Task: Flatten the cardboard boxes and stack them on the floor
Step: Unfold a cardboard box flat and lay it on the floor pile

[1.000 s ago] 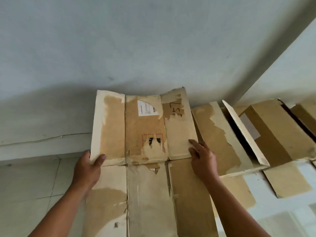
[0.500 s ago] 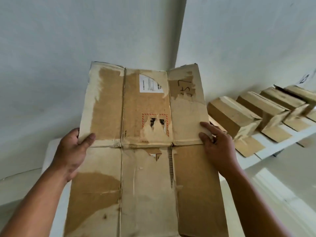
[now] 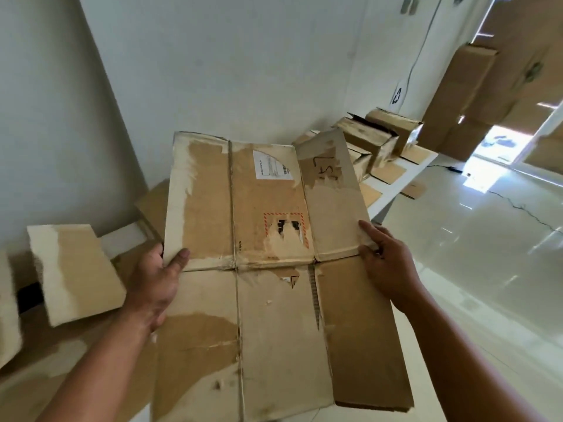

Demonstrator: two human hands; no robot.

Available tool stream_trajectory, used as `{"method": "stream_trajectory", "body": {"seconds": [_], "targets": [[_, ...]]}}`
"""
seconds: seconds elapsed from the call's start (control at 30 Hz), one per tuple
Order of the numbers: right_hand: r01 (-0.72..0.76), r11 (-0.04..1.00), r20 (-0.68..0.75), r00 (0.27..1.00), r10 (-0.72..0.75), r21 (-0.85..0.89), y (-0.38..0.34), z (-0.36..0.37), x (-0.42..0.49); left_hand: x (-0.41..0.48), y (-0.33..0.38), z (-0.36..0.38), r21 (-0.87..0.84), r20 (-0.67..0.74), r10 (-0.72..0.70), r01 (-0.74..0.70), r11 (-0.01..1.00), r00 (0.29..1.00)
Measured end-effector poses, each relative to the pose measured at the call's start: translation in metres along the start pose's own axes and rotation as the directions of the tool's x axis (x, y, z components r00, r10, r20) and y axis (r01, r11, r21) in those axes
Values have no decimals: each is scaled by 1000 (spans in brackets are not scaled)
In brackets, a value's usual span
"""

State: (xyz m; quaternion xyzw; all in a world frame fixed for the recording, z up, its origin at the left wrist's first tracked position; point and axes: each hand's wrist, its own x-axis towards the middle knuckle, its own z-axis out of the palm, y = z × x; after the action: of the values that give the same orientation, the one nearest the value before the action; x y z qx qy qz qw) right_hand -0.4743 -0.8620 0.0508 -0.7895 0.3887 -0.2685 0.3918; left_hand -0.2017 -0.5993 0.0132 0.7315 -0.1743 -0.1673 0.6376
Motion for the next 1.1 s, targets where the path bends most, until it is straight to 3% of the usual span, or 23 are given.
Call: {"method": "stream_trajectory", "body": {"seconds": [0.27, 0.47, 0.73, 1.1], "targets": [[-175, 984, -161, 972, 171, -11, 106, -105, 134, 104, 6, 219, -15, 166, -79, 83, 996, 983], [-297, 951, -303, 902, 308, 83, 169, -189, 226, 168, 45, 380, -46, 297, -89, 108, 993, 951], [-307, 946, -278, 904, 325, 109, 270, -288, 367, 233, 71, 583, -63, 350, -70, 97, 993, 934], [-396, 911, -201, 889, 412, 118, 409, -441, 609, 314, 108, 852, -72, 286, -112, 137, 988, 952]]}}
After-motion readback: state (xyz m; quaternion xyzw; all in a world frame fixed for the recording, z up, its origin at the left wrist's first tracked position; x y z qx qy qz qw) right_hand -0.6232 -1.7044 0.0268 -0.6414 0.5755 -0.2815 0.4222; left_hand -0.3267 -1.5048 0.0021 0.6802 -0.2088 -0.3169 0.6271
